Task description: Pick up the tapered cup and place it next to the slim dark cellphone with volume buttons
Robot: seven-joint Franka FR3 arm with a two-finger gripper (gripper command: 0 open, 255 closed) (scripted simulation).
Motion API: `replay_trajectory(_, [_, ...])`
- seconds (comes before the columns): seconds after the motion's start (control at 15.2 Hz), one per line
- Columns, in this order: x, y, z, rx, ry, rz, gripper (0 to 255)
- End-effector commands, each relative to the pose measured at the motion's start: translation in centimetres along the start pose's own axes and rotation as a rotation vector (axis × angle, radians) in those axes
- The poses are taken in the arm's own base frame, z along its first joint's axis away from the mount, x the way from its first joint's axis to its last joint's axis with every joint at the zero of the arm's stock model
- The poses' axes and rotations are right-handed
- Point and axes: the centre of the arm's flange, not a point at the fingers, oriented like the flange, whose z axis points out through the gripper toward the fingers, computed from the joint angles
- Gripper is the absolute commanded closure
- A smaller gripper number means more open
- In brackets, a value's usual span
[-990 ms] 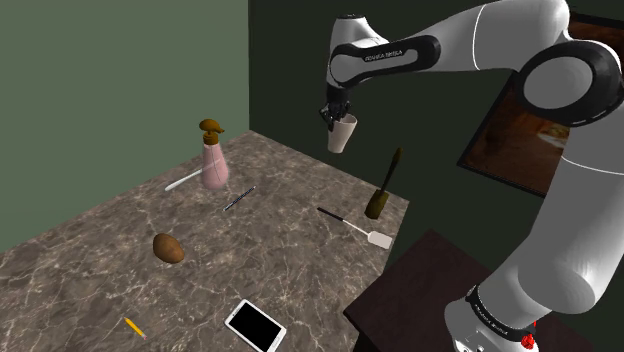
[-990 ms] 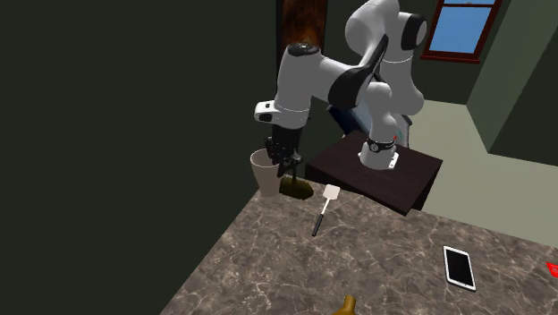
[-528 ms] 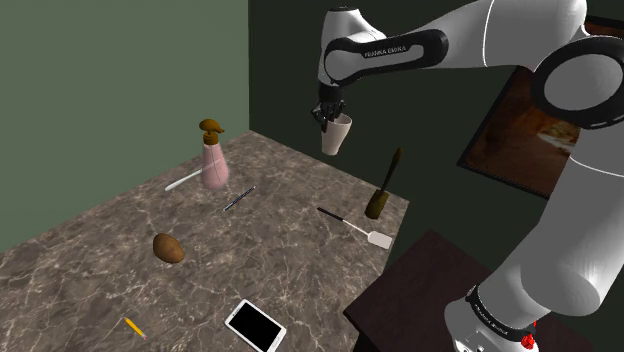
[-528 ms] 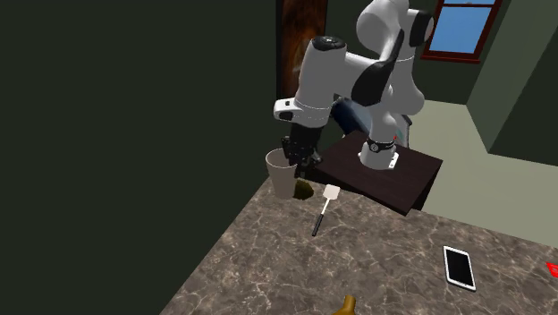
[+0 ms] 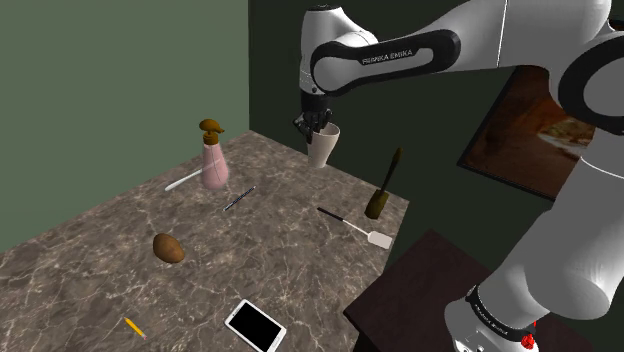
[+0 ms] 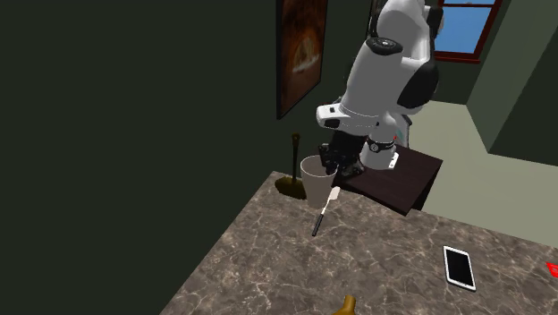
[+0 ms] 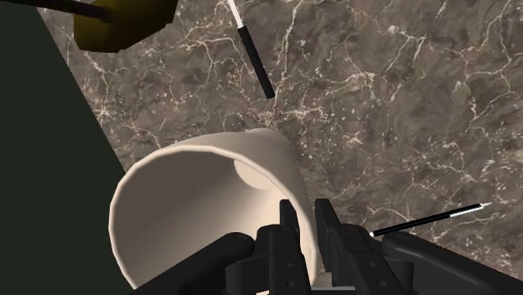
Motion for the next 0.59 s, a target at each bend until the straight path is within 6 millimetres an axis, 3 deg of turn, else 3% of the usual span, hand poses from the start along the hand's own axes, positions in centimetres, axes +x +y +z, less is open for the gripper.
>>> replay_trajectory(0.0, [-0.6, -2.6, -0.4, 0.000, 0.000, 0.001, 255])
replay_trajectory(0.53, [-4.2, -12.4, -2.2, 0.000, 0.000, 0.001, 255])
